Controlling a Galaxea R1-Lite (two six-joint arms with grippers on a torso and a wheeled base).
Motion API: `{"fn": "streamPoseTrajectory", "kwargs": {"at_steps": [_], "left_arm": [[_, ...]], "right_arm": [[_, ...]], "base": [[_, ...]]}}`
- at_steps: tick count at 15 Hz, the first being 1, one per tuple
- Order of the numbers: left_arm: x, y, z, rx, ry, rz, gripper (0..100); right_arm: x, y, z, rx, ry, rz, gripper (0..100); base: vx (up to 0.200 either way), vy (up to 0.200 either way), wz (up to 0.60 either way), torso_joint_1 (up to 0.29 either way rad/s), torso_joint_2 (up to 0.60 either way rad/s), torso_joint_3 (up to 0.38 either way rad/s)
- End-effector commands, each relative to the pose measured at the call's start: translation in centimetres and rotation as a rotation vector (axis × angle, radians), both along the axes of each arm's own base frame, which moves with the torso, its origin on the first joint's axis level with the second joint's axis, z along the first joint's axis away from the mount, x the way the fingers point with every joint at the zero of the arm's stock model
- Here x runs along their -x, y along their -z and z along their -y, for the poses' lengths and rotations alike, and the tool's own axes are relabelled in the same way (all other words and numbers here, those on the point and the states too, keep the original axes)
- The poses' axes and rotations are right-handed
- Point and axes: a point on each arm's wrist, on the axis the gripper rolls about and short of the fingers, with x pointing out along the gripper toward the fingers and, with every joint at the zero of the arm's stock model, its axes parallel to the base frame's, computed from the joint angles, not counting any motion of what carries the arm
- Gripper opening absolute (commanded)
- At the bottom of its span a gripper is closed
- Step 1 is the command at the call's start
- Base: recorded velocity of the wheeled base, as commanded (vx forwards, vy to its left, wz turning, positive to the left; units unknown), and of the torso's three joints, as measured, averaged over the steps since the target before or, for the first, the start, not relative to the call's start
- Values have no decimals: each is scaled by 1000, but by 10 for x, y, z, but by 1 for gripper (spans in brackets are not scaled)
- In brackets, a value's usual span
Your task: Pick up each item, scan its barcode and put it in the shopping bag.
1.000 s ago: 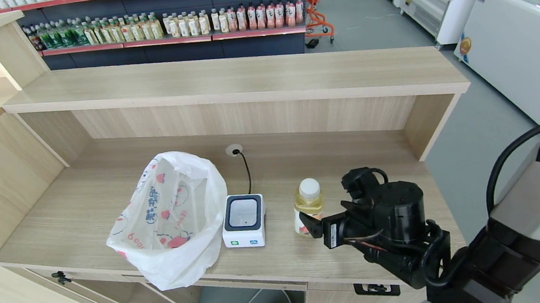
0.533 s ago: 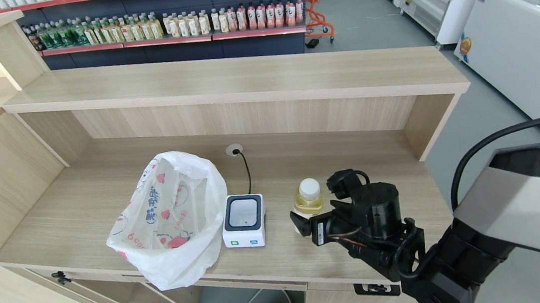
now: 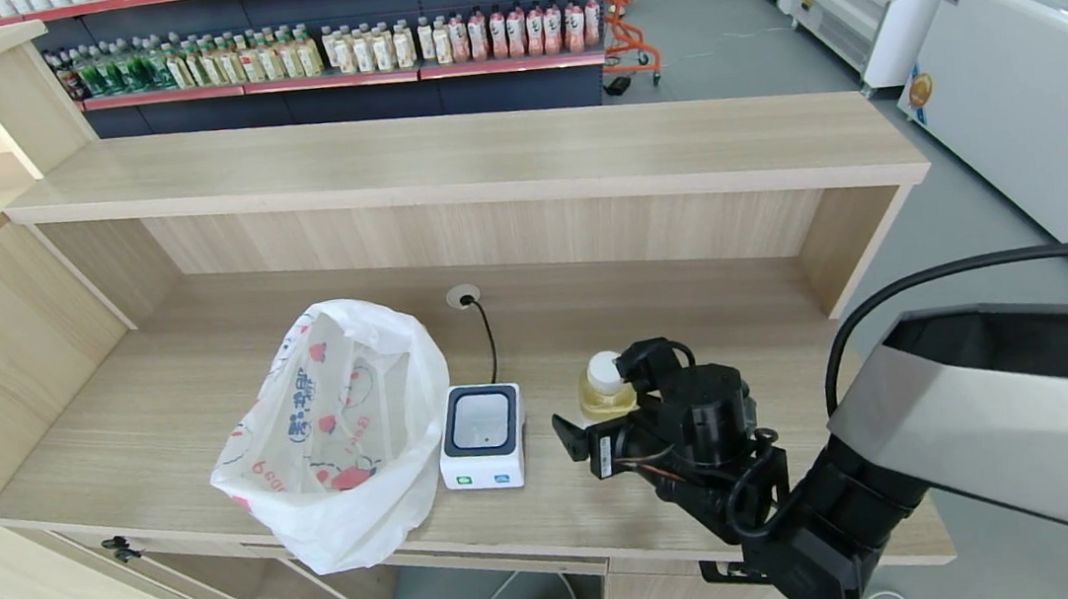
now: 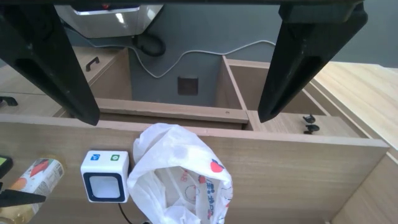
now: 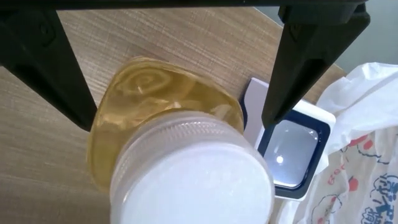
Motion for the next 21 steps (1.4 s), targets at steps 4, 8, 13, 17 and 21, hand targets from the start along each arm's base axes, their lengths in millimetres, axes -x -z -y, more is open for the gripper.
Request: {"fn": "streamPoseTrajectory", "kwargs": {"at_steps": [4, 8, 13, 17, 21], "left_arm": [[0, 0, 0, 0, 0, 0, 100], [0, 0, 0, 0, 0, 0, 100], [0, 0, 0, 0, 0, -1, 100], [0, 0, 0, 0, 0, -1, 100], [0, 0, 0, 0, 0, -1, 100]], "right_arm": [[-15, 13, -12, 21, -38, 21, 100], [-27, 12, -19, 15, -75, 53, 100], [-37, 17, -22, 19, -131, 67, 100], [-43, 17, -16, 29, -145, 80, 0], [-47, 14, -8, 33, -138, 87, 0]], "base": [[0, 0, 0, 0, 0, 0], [0, 0, 0, 0, 0, 0], [0, 0, 0, 0, 0, 0], [0, 0, 0, 0, 0, 0], [0, 0, 0, 0, 0, 0]]}}
